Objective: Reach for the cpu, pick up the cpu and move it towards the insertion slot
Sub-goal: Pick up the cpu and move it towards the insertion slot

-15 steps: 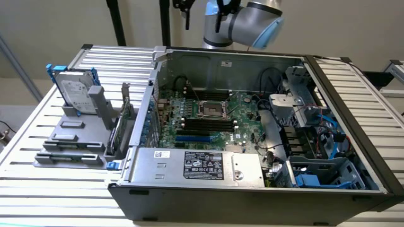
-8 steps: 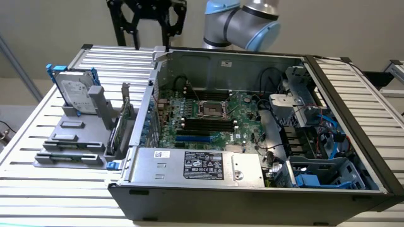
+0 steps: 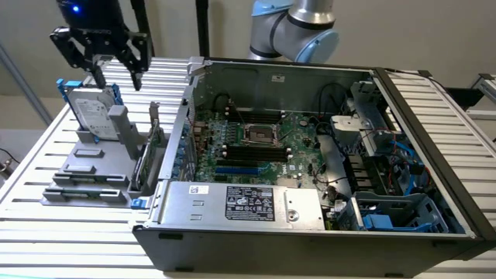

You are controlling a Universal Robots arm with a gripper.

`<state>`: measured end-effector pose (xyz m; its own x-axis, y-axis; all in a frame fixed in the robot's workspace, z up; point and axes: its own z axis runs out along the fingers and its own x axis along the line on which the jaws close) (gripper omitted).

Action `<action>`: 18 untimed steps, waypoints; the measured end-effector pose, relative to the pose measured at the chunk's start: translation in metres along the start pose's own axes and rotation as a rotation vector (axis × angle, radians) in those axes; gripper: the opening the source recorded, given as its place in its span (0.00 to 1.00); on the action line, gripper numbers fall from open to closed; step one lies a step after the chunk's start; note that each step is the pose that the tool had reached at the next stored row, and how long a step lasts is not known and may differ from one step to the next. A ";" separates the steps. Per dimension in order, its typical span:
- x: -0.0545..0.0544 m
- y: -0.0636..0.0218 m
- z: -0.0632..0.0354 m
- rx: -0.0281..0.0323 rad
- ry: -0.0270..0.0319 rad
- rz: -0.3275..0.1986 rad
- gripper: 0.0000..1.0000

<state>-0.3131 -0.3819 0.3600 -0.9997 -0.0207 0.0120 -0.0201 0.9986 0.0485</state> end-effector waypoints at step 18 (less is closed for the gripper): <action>0.081 -0.0156 0.0288 0.0103 -0.0115 0.001 0.42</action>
<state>-0.3941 -0.3978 0.3315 -0.9998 -0.0191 0.0005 -0.0191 0.9991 0.0382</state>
